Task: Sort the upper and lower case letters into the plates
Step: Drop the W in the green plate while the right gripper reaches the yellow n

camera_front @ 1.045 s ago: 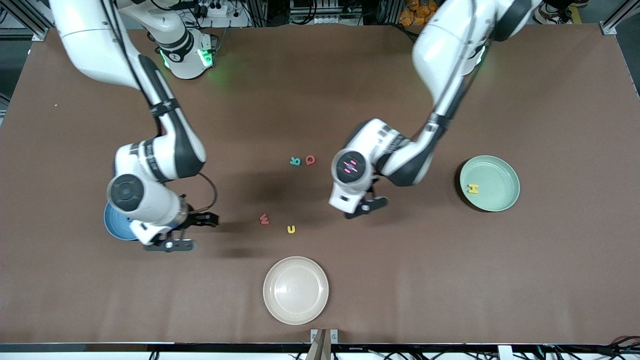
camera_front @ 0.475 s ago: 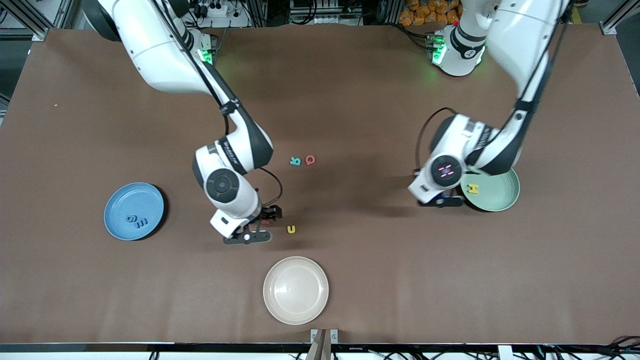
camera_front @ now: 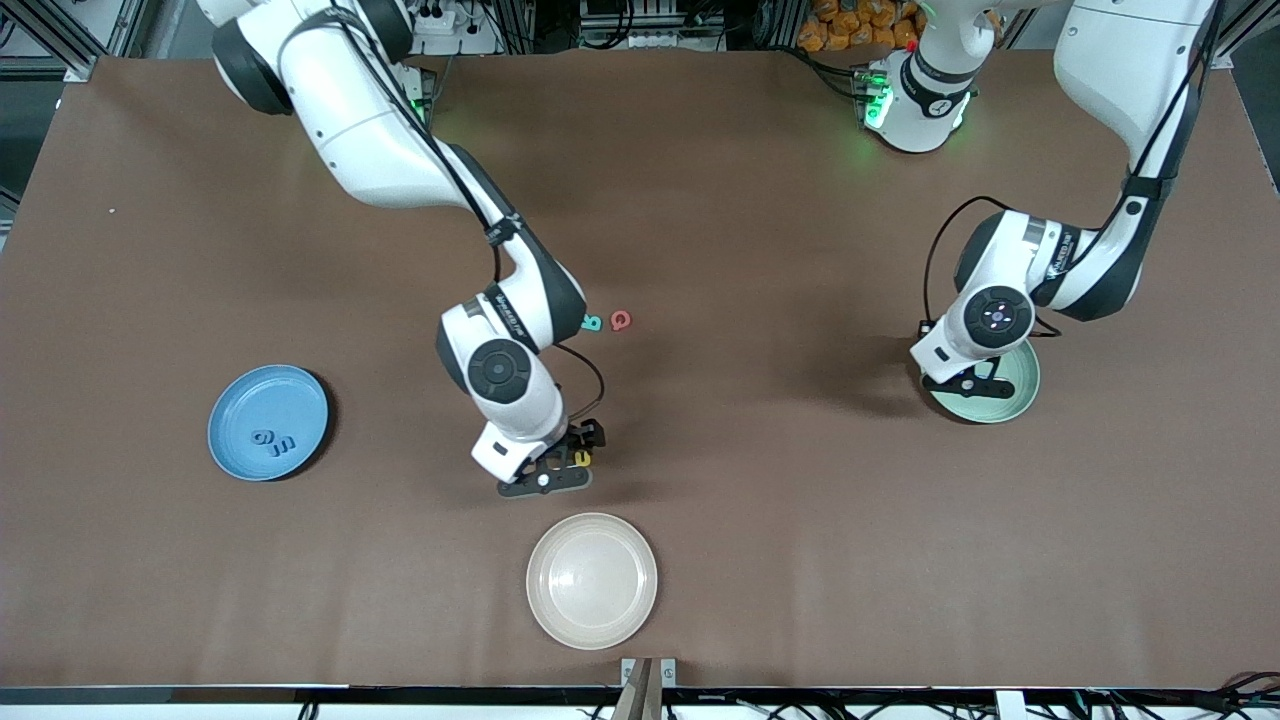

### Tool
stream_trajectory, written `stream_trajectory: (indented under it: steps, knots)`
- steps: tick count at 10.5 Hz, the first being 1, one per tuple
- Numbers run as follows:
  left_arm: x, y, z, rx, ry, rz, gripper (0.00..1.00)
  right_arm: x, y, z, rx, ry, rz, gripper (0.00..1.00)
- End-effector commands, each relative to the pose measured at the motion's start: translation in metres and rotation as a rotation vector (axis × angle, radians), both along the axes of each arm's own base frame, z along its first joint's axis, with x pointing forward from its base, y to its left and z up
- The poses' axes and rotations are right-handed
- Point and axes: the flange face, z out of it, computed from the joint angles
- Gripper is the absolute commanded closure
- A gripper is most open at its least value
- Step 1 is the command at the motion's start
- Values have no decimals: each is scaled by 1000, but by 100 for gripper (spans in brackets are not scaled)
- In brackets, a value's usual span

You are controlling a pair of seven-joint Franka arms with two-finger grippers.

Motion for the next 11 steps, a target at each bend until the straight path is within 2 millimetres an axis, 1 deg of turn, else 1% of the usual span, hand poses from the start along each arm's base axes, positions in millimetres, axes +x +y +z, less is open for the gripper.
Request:
stream_trajectory:
  steps: [1, 2, 3, 4, 5, 7, 8, 9, 11]
  knots:
    - [-10, 15, -3, 0, -31, -63, 71, 2, 16, -21, 0, -37, -20, 0]
    - [-9, 14, -4, -1, -31, -66, 1, 1, 18, -22, -6, -40, -18, 0]
    - [-10, 13, -3, 0, -33, -62, 0, 0, 18, -23, -11, -42, -21, 0]
    - [-10, 7, -3, -7, -36, -51, 0, 0, 19, -26, -10, -40, -24, 0]
    - [-12, -6, -2, -12, -46, -29, 0, 0, 20, -27, -13, -41, -26, 0]
    - [-15, -52, 5, -85, -68, 128, 0, -2, 22, -29, 17, -19, -52, 0]
    - [-12, -76, 8, -124, -77, 201, 0, -1, 20, -31, 11, -22, -57, 0]
    - [-6, -103, 14, -171, -84, 285, 0, -4, 24, -34, 13, -19, -57, 0]
    - [-4, -154, 19, -189, -109, 412, 0, -4, 24, -37, 18, -12, -88, 0]
